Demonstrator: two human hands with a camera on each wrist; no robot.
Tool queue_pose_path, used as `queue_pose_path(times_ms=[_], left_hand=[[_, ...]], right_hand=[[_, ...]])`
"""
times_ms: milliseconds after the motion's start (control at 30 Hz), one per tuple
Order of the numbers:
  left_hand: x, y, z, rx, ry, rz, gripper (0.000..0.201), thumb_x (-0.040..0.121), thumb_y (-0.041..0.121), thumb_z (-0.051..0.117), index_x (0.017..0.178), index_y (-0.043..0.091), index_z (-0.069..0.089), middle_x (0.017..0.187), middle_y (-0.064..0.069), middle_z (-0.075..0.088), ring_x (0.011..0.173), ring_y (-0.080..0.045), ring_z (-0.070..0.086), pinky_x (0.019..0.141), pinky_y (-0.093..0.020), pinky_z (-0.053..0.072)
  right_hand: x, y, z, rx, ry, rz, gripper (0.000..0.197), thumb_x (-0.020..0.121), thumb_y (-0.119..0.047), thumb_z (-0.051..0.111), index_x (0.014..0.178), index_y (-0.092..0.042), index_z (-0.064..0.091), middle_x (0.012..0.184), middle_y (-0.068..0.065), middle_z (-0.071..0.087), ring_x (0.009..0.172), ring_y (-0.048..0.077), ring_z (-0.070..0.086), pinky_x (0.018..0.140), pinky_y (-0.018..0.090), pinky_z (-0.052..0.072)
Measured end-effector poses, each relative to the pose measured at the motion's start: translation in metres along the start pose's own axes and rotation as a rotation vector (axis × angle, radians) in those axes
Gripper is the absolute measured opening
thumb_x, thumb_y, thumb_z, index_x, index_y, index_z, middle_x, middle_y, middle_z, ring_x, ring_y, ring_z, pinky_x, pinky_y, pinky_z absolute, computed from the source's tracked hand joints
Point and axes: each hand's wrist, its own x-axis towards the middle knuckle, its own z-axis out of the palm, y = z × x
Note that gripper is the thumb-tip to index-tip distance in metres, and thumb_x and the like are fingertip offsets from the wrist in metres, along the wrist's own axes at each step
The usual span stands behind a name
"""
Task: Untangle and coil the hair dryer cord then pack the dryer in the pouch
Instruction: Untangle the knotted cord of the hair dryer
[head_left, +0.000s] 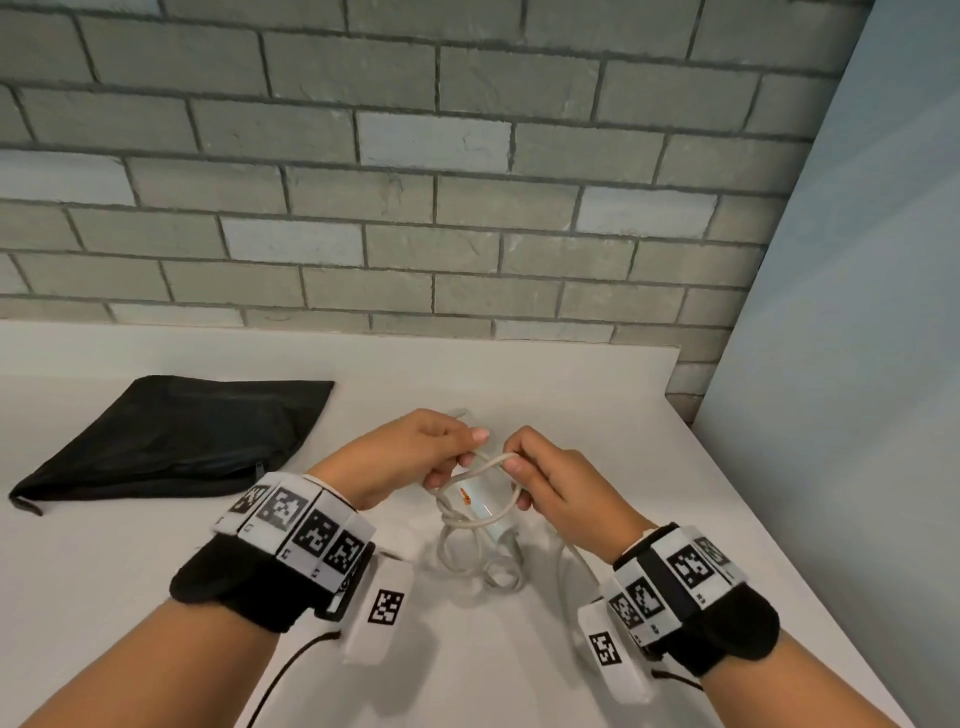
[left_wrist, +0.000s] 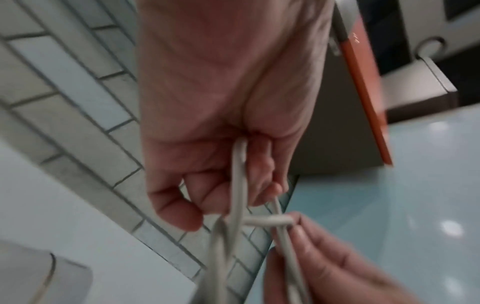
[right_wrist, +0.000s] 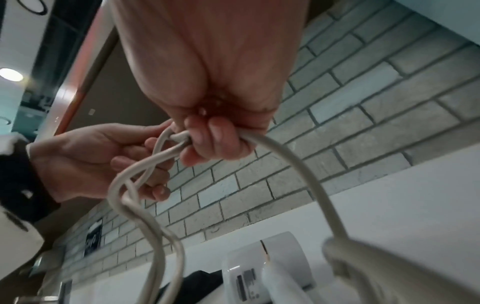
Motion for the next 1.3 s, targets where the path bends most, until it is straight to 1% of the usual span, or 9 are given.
queue_pose_path(times_ms=[267, 400, 533, 633, 733, 800, 867, 933, 1300], left_hand=[[0.007, -0.013, -0.012, -1.128, 0.279, 0.102, 0.041, 0.099, 0.025, 0.028, 0.063, 0.012, 0.043, 0.075, -0.007, 0.074, 0.069, -0.015, 0.072, 0.070, -0.029, 0.057], [0.012, -0.021, -0.016, -1.333, 0.389, 0.207, 0.053, 0.099, 0.024, 0.025, 0.054, 0.009, 0.049, 0.090, -0.015, 0.072, 0.077, -0.021, 0.072, 0.083, -0.039, 0.053], [0.017, -0.027, -0.015, -0.581, 0.575, 0.012, 0.028, 0.099, 0.014, 0.031, 0.078, 0.005, 0.048, 0.108, -0.021, 0.059, 0.082, -0.028, 0.068, 0.073, -0.033, 0.058], [0.014, -0.028, -0.012, 0.415, 0.785, 0.182, 0.034, 0.089, -0.007, 0.038, 0.120, 0.001, 0.046, 0.132, -0.020, 0.045, 0.120, -0.032, 0.048, 0.103, -0.035, 0.037], [0.013, -0.007, 0.002, 0.995, 0.438, 0.354, 0.045, 0.089, 0.001, 0.046, 0.131, 0.015, 0.044, 0.142, -0.003, 0.041, 0.138, -0.022, 0.027, 0.116, -0.050, 0.009], [0.013, 0.000, 0.009, 0.975, 0.128, 0.281, 0.026, 0.092, 0.017, 0.048, 0.116, 0.015, 0.058, 0.114, -0.001, 0.058, 0.115, -0.014, 0.048, 0.113, -0.041, 0.019], [0.013, 0.001, 0.008, 0.768, 0.048, 0.260, 0.019, 0.089, 0.021, 0.054, 0.095, 0.006, 0.065, 0.078, 0.003, 0.054, 0.072, -0.003, 0.049, 0.080, -0.019, 0.039], [0.013, -0.001, 0.002, 0.558, 0.150, 0.252, 0.015, 0.089, 0.019, 0.056, 0.082, 0.008, 0.064, 0.068, 0.005, 0.052, 0.059, -0.004, 0.046, 0.059, -0.011, 0.039], [0.012, -0.019, -0.037, -0.446, 0.761, 0.062, 0.029, 0.097, 0.018, 0.038, 0.071, 0.010, 0.047, 0.058, -0.007, 0.043, 0.030, -0.007, 0.045, 0.044, -0.024, 0.054]], right_hand=[[0.000, 0.011, -0.013, 0.137, 0.078, 0.054, 0.015, 0.096, -0.019, 0.039, 0.081, -0.020, 0.043, 0.057, -0.003, 0.053, 0.041, 0.004, 0.040, 0.047, 0.014, 0.032], [-0.001, 0.017, -0.011, 0.116, 0.048, 0.062, 0.017, 0.096, -0.017, 0.040, 0.080, -0.022, 0.043, 0.057, -0.005, 0.049, 0.045, 0.006, 0.037, 0.048, 0.019, 0.035], [0.001, 0.018, -0.013, -0.008, 0.084, 0.031, 0.019, 0.095, -0.018, 0.040, 0.079, -0.027, 0.041, 0.055, -0.008, 0.044, 0.052, 0.009, 0.039, 0.055, 0.025, 0.035], [0.003, 0.014, -0.015, -0.089, 0.055, 0.008, 0.017, 0.095, -0.020, 0.040, 0.080, -0.028, 0.039, 0.055, -0.006, 0.040, 0.052, 0.012, 0.036, 0.054, 0.028, 0.033], [0.007, 0.006, -0.011, -0.116, 0.023, -0.015, 0.011, 0.095, -0.020, 0.041, 0.084, -0.023, 0.040, 0.055, -0.007, 0.040, 0.051, 0.011, 0.036, 0.055, 0.027, 0.033], [0.009, 0.001, -0.007, -0.107, 0.003, -0.022, 0.011, 0.094, -0.018, 0.043, 0.084, -0.023, 0.040, 0.055, -0.008, 0.042, 0.051, 0.010, 0.038, 0.055, 0.025, 0.032], [0.008, 0.001, -0.008, -0.064, -0.003, 0.012, 0.014, 0.093, -0.014, 0.042, 0.084, -0.024, 0.041, 0.058, -0.008, 0.046, 0.053, 0.011, 0.040, 0.055, 0.024, 0.033], [0.005, 0.006, -0.011, 0.002, 0.015, 0.093, 0.018, 0.094, -0.015, 0.041, 0.080, -0.027, 0.040, 0.061, -0.002, 0.051, 0.052, 0.010, 0.045, 0.055, 0.022, 0.038], [-0.012, 0.020, -0.020, 0.566, 0.102, 0.344, 0.019, 0.097, -0.013, 0.036, 0.080, -0.008, 0.043, 0.068, 0.008, 0.055, 0.048, 0.017, 0.054, 0.056, 0.032, 0.049]])
